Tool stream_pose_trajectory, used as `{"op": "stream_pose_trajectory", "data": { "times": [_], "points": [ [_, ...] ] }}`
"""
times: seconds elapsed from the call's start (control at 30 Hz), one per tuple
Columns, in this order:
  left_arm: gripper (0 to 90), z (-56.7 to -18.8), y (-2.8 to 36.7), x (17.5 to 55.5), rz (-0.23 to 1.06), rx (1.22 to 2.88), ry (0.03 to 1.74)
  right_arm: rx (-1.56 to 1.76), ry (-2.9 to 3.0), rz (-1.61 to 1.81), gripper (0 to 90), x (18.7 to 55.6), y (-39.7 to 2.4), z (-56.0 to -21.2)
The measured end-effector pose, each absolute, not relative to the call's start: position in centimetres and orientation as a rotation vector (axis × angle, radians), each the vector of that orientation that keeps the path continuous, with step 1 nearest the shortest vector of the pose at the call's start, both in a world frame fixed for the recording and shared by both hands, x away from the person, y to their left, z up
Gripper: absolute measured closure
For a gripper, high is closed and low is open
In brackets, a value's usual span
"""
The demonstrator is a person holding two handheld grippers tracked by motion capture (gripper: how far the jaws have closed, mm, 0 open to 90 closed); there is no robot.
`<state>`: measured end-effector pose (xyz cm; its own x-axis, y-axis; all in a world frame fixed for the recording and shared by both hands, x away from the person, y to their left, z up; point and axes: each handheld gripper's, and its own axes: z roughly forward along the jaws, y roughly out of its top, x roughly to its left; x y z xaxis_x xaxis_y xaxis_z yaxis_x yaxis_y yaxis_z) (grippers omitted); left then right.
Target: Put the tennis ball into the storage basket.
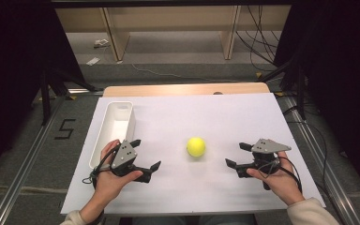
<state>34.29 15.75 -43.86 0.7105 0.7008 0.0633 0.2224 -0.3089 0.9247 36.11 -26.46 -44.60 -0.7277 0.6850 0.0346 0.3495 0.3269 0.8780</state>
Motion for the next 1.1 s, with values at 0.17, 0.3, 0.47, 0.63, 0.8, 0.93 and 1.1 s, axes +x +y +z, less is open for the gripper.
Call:
{"op": "stream_pose_trajectory", "data": {
  "times": [0.17,0.3,0.47,0.63,0.8,0.93,1.1],
  "points": [
    [0.0,-43.8,15.7,34.2,0.573,1.866,0.716,0.917,2.259,1.356,16.2,36.1,-26.3,-44.6],
    [0.0,-43.8,15.7,34.1,0.573,1.865,0.715,0.909,2.262,1.351,16.1,36.1,-26.2,-44.6],
    [0.0,-43.8,15.7,34.2,0.574,1.864,0.715,0.912,2.251,1.385,16.2,36.2,-25.7,-44.5],
    [0.0,-43.7,15.8,34.3,0.575,1.862,0.714,0.908,2.258,1.380,16.3,36.6,-25.3,-44.6],
    [0.0,-43.7,15.8,34.3,0.576,1.861,0.716,0.928,2.238,1.385,16.5,37.0,-25.3,-44.5],
    [0.0,-43.7,15.8,34.3,0.578,1.860,0.716,0.930,2.211,1.395,16.8,37.4,-25.3,-44.4],
    [0.0,-43.7,15.8,34.3,0.575,1.858,0.715,0.937,2.203,1.395,17.2,37.8,-25.0,-44.2]
  ]
}}
